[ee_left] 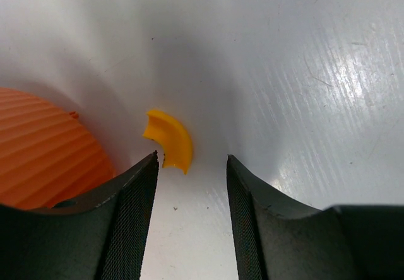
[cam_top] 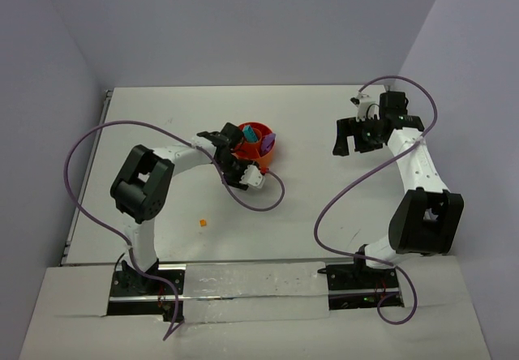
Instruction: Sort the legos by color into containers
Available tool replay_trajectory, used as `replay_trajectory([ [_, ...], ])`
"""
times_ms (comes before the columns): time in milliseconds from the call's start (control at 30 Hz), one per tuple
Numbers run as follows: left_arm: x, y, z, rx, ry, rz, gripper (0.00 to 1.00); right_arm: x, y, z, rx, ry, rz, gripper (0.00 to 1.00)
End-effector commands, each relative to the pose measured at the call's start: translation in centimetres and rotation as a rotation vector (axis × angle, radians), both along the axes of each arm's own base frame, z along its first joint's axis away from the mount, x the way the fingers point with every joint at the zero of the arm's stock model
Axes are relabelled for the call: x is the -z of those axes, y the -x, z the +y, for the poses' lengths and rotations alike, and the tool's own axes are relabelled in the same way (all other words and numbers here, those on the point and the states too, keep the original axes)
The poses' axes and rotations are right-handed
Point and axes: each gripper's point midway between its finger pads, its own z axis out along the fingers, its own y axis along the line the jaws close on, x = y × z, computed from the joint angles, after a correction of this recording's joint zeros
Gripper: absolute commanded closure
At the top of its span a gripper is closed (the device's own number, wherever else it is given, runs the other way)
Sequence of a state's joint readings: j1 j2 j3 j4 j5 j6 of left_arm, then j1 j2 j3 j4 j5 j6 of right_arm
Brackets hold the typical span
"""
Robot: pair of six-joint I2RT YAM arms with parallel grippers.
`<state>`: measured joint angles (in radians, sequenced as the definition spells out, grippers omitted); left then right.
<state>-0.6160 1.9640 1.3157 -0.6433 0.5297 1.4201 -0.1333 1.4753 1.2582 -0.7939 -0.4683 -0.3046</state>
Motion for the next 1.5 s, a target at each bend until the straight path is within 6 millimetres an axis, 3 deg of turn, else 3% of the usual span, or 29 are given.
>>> replay_trajectory([
  [0,0.1,0.8,-0.1,0.065,-0.033,0.003,0.46,-1.6,-1.5,-0.5,0.003,0.002,-0.06,0.0],
  [633,-0.5,2.8,0.5,0.097,-0.065,0.005,0.55,-1.8,-2.0,-0.4,-0.003,-0.01,-0.063,0.0],
  [1100,-0.4,5.6,1.2,0.071,-0.136,0.055,0.63,-1.9,-2.2,-0.3,-0.014,-0.018,-0.065,0.0],
  [1467,0.9,6.4,1.7,0.008,-0.171,0.087,0.6,-2.1,-2.8,-0.1,-0.02,-0.03,-0.067,0.01],
])
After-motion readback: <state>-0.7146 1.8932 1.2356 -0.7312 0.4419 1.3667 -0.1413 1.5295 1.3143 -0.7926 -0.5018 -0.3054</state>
